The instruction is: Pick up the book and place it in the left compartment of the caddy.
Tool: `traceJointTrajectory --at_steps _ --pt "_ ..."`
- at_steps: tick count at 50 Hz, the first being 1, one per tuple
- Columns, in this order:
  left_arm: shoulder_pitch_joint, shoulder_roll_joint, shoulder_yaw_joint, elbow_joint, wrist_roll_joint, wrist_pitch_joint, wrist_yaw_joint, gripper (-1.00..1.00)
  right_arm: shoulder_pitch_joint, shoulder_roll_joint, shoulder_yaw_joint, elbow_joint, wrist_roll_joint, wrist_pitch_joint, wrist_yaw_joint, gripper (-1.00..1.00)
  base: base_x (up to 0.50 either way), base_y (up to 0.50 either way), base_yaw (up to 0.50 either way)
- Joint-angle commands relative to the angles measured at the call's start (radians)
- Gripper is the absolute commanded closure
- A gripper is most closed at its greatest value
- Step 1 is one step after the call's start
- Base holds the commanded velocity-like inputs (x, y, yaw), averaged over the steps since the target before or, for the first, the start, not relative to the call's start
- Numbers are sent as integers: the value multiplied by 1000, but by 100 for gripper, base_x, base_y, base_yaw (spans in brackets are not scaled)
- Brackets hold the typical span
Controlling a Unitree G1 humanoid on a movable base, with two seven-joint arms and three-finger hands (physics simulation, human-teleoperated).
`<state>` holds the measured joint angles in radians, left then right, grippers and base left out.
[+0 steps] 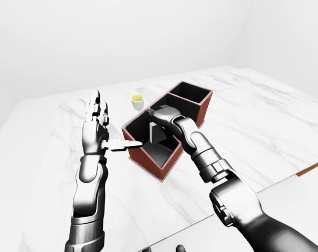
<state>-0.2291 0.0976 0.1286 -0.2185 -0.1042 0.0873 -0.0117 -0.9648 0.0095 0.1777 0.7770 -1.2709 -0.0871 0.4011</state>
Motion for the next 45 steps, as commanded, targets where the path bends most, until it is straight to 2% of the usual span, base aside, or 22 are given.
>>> traceJointTrajectory --at_steps 1,9,29,45 --pt "2 -1 -1 5 0 0 0 -100 -139 26 -8 212 -62 0 -155 100 0 0 0" --pt "1 0 1 6 -1 0 0 -100 -171 42 -5 290 -74 0 -203 100 0 0 0" --pt "7 -2 -2 11 1 0 -2 -100 -73 61 7 199 -56 0 -174 100 0 0 0" --pt "14 -5 -4 18 3 0 -5 -100 -85 75 20 286 -113 0 -274 100 0 0 0"
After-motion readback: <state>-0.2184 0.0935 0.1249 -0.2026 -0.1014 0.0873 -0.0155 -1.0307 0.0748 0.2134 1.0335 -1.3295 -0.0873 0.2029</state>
